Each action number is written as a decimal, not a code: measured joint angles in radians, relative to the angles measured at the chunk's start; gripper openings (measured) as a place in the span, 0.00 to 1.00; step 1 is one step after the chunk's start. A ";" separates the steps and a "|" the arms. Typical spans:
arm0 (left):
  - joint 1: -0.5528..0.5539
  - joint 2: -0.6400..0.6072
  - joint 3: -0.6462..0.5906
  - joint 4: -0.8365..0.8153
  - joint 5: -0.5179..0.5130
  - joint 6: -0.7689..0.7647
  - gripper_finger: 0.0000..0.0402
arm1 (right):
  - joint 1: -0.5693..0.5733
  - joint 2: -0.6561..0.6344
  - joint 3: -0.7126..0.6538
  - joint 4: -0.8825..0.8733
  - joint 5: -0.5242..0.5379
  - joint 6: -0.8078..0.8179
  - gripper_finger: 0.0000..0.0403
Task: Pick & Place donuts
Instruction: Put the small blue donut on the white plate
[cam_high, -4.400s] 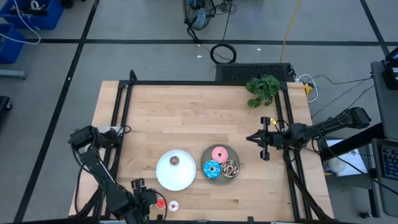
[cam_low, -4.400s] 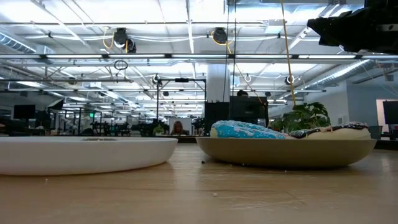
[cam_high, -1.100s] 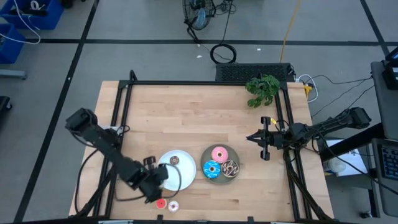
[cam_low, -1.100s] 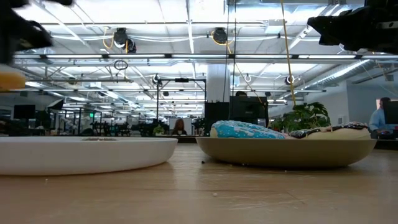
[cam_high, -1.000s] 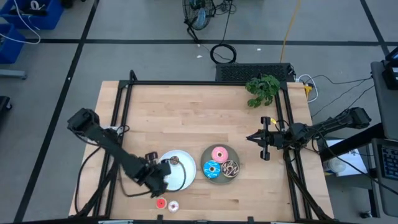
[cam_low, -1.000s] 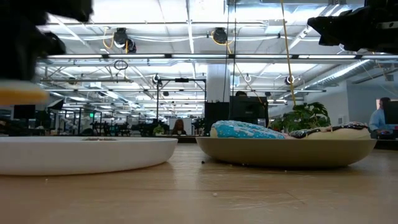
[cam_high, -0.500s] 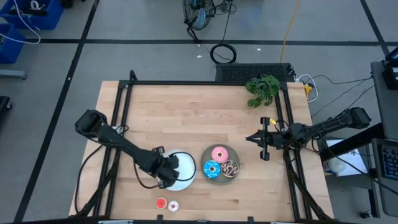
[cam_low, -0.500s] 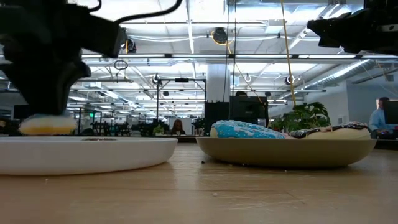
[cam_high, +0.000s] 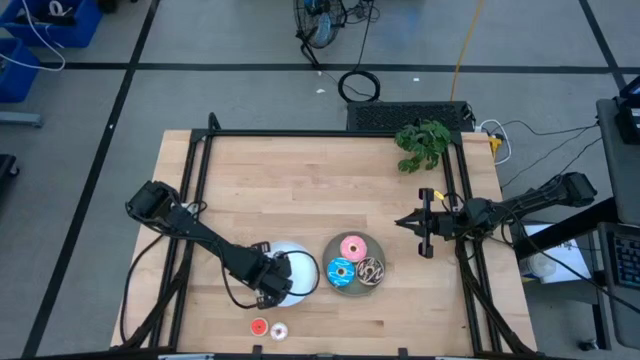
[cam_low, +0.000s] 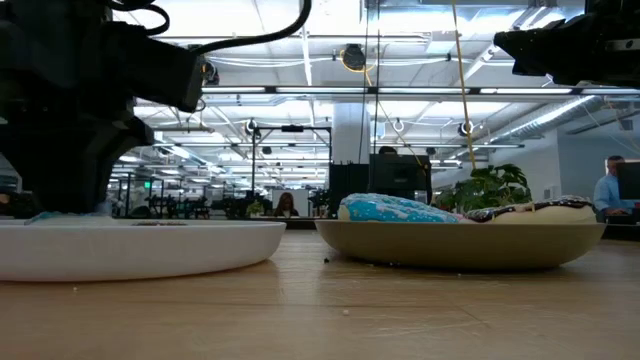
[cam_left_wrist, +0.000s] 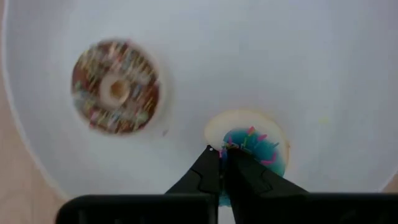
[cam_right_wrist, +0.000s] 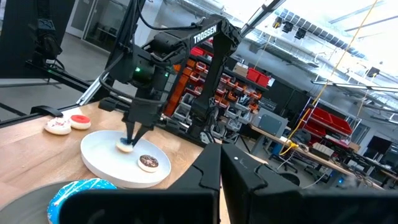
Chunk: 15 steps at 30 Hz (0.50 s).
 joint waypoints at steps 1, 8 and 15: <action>0.000 0.000 0.000 0.012 0.000 0.019 0.07 | 0.000 0.000 0.000 0.000 0.000 0.000 0.00; -0.005 0.000 0.000 0.018 0.004 0.012 0.16 | 0.000 0.000 0.000 0.000 0.000 0.000 0.00; -0.007 0.001 0.000 0.019 -0.002 -0.030 0.22 | 0.000 0.000 0.000 0.000 0.000 0.000 0.00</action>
